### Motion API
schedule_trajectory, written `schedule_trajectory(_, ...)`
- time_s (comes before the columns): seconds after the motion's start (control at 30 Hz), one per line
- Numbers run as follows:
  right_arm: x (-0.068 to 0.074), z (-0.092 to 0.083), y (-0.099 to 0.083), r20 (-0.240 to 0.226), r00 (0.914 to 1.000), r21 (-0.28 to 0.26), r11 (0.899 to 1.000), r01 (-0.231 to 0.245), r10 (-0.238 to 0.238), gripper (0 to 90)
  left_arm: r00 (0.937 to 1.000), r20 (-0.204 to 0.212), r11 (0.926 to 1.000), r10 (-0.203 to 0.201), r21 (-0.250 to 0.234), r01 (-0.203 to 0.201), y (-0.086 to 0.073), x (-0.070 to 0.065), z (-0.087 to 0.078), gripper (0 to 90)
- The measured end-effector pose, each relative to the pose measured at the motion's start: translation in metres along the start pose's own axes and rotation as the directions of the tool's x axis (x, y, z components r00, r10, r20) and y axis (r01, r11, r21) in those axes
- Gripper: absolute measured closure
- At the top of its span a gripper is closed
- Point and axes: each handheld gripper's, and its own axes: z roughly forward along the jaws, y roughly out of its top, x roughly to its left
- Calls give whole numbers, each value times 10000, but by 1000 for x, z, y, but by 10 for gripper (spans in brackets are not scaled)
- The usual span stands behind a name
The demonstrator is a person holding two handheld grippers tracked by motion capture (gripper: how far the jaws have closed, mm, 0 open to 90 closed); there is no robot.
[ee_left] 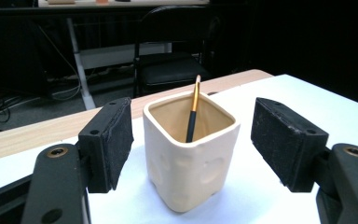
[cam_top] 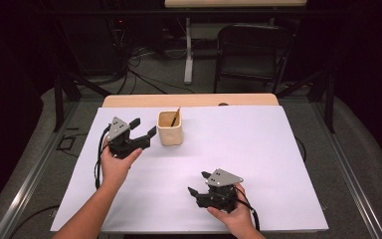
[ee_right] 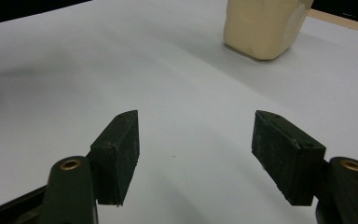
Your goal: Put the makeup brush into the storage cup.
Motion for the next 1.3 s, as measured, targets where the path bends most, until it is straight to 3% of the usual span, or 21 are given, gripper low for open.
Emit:
schedule_trajectory(0.37, 0, 0, 0, 22, 10000, 13, 10000, 26, -26, 319, 9991, 394, 9999, 134, 98, -138, -5, -9, -8, 296)
schedule_trajectory(0.73, 0, -1, 0, 41, 10000, 7, 10000, 19, -19, 318, 9960, 622, 9972, 638, 350, -661, -15, -19, -16, 298)
schedule_trajectory(1.3, 0, -1, 0, 61, 10000, -9, 10000, 25, -25, 318, 9916, 1095, 9965, 686, 407, -734, -31, -35, -28, 298)
